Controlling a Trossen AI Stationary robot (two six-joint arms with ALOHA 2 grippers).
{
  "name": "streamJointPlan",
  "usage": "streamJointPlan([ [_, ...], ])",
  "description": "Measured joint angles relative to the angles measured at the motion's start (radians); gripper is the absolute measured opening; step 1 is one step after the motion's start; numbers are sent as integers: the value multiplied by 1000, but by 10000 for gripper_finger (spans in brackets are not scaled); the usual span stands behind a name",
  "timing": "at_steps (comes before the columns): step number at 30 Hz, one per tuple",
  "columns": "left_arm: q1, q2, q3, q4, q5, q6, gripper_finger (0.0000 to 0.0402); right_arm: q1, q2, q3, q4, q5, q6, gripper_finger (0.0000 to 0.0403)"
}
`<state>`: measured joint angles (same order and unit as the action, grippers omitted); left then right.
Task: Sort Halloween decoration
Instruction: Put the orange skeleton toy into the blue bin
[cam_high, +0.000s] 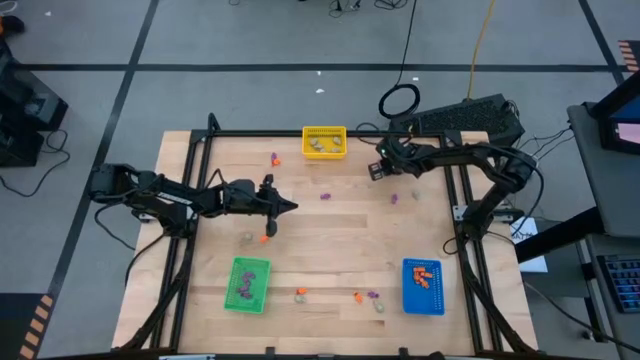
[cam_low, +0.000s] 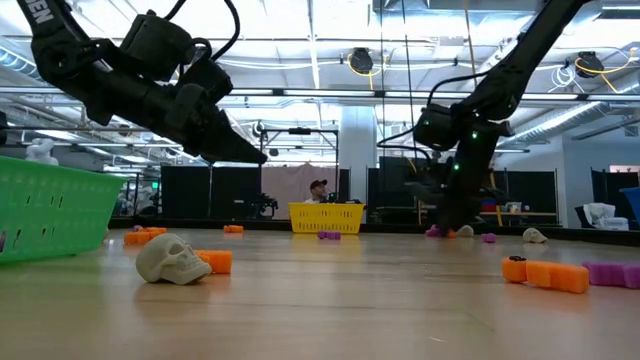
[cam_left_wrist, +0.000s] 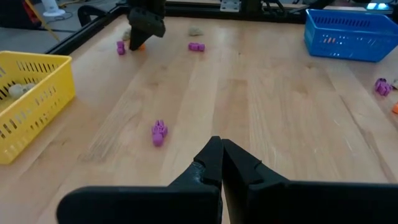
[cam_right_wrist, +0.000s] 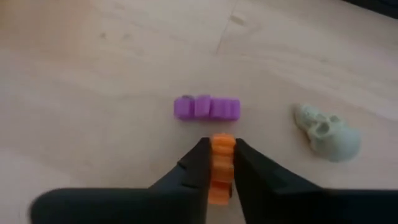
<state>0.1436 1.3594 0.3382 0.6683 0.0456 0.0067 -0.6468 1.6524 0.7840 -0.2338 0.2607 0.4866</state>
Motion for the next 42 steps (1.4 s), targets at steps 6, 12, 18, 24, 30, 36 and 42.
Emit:
streamJointPlan([
  [6, 0, 0, 0, 2, 1, 0, 4, 46, -76, -6, -60, -51, -41, 11],
  [12, 0, 0, 0, 4, 2, 0, 4, 161, -208, -5, -159, -97, -47, 23],
  [18, 0, 0, 0, 4, 3, -1, 4, 366, -374, -4, -336, -220, 19, 19],
  [24, 0, 0, 0, 5, 3, -1, 4, 650, -497, -3, -533, -249, 259, 21],
  [30, 0, 0, 0, 6, 3, -2, 4, 918, -542, -3, -614, -342, 510, 21],
  [36, 0, 0, 0, 5, 3, -4, 4, 1087, -513, -3, -620, -395, 667, 22],
  [42, 0, 0, 0, 5, 3, -3, 4, 1151, -434, -3, -642, -417, 702, 22],
])
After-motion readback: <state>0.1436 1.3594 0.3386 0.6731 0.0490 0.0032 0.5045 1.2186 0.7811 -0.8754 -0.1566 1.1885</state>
